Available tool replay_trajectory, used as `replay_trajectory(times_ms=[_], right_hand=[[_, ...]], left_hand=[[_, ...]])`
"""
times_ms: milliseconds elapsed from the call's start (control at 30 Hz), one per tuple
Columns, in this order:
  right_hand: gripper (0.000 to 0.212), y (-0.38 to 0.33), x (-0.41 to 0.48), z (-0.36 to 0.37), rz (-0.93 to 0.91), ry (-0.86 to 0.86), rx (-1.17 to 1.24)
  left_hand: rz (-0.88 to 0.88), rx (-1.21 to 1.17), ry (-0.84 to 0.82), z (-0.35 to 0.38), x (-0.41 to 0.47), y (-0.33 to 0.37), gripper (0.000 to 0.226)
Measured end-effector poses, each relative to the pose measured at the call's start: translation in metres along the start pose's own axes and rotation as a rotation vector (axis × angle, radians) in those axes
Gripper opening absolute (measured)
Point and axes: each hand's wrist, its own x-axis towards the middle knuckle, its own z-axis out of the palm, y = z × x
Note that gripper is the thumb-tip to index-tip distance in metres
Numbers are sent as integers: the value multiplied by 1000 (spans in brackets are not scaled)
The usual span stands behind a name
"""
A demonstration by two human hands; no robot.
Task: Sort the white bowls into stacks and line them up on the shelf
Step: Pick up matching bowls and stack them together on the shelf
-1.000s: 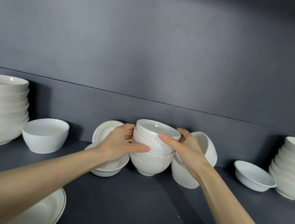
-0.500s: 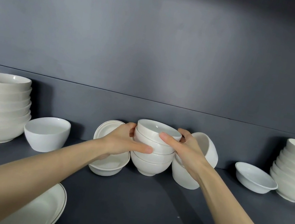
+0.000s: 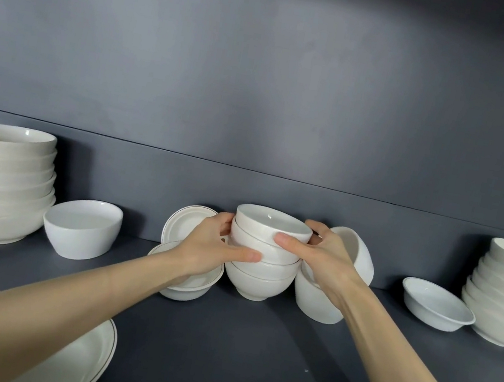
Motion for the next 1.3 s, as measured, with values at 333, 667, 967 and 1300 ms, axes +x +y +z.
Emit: replay_trajectory(times_ms=[333,667,967,1300], right_hand=[[85,1,3,-1,-17,-24,-42],[81,0,5,-2,-37,-37,-84],[63,1,2,-4,-14,-52,-98],[77,5,-2,0,-4,-33,-100]], left_hand=[[-18,-7,-23,1,-3,-2,62],[4,70,-41,4,-4,-10,62],[-3,214,-23,-2,2,-7,69],[8,249,-34,-5,4,-4,84]])
